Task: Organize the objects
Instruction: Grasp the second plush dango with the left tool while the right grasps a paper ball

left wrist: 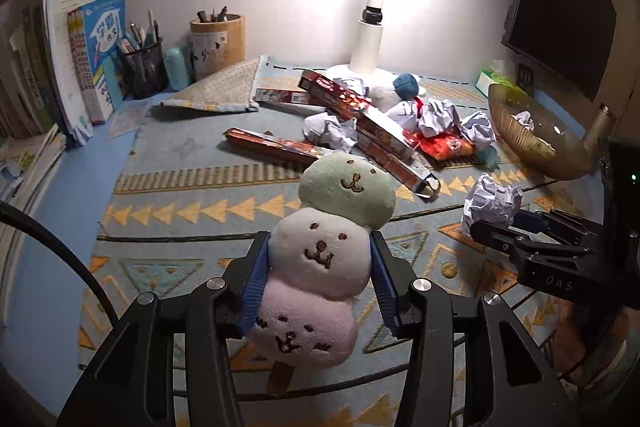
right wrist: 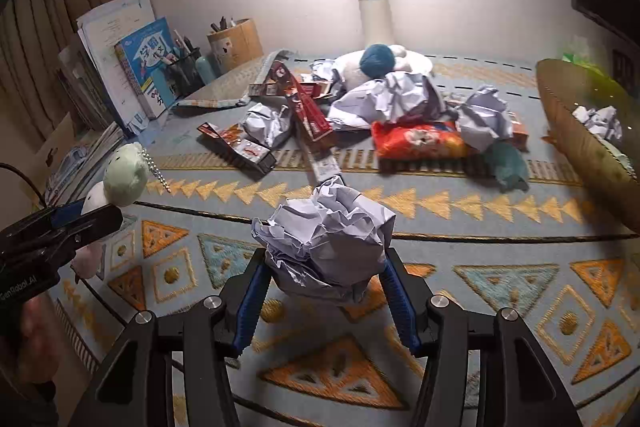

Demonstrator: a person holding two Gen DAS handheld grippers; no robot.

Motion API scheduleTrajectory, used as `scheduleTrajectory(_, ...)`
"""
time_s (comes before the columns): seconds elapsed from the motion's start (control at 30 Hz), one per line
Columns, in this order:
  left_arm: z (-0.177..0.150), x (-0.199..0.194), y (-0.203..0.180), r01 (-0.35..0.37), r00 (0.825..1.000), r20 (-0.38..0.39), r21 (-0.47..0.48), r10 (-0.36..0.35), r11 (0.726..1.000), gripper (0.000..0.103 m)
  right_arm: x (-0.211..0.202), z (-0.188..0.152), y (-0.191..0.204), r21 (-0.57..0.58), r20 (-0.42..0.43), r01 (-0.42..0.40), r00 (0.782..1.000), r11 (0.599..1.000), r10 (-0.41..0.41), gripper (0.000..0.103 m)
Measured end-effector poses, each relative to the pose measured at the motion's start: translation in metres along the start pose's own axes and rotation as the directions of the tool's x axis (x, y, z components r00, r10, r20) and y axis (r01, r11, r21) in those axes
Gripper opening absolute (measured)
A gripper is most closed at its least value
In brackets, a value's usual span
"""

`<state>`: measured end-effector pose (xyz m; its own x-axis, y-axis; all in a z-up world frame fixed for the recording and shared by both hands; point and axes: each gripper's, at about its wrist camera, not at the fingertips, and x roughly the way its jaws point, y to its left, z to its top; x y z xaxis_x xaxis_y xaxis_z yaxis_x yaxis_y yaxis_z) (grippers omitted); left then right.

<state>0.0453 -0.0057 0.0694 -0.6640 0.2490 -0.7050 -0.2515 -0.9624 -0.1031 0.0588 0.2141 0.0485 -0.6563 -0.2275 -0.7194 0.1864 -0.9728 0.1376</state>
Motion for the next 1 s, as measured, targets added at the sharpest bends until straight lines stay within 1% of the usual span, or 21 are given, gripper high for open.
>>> scheduleTrajectory(0.1,-0.003,0.018,-0.019,0.001,1.000,-0.022,-0.011,-0.001,1.000,0.045,-0.015,-0.008,-0.021,-0.010,0.021,0.071,0.997,0.997,-0.071,0.055)
scheduleTrajectory(0.23,-0.002,0.039,-0.038,-0.019,0.999,-0.028,-0.012,0.018,1.000,0.045,-0.025,-0.011,-0.053,0.019,0.032,0.130,0.991,0.991,-0.130,0.055)
scheduleTrajectory(0.43,0.006,0.061,-0.048,-0.063,0.998,-0.017,-0.016,0.063,0.998,0.045,-0.021,-0.004,-0.087,0.037,0.031,0.217,0.975,0.975,-0.219,0.055)
scheduleTrajectory(0.53,0.006,0.069,-0.047,-0.073,0.997,-0.027,-0.034,0.072,0.997,0.045,-0.014,-0.001,-0.097,0.050,0.004,0.199,0.980,0.979,-0.199,0.055)
scheduleTrajectory(0.63,0.006,0.072,-0.048,-0.104,0.994,-0.029,-0.024,0.104,0.994,0.045,-0.008,-0.001,-0.095,0.034,-0.020,0.190,0.982,0.981,-0.189,0.055)
scheduleTrajectory(0.7,0.005,0.074,-0.049,-0.138,0.990,-0.037,-0.019,0.138,0.990,0.045,-0.005,-0.001,-0.093,0.017,-0.031,0.179,0.983,0.984,-0.179,0.055)
scheduleTrajectory(0.8,0.003,0.074,-0.053,-0.170,0.985,-0.032,-0.004,0.170,0.985,0.045,-0.002,-0.002,-0.096,0.032,-0.048,0.167,0.985,0.985,-0.166,0.055)
scheduleTrajectory(0.93,0.004,0.079,-0.051,-0.184,0.981,-0.059,-0.009,0.183,0.983,0.045,0.000,-0.002,-0.102,0.064,-0.063,0.140,0.989,0.988,-0.136,0.055)
scheduleTrajectory(1.0,0.004,0.080,-0.050,-0.192,0.979,-0.069,-0.012,0.191,0.981,0.045,0.000,-0.002,-0.101,0.060,-0.061,0.143,0.988,0.988,-0.140,0.055)
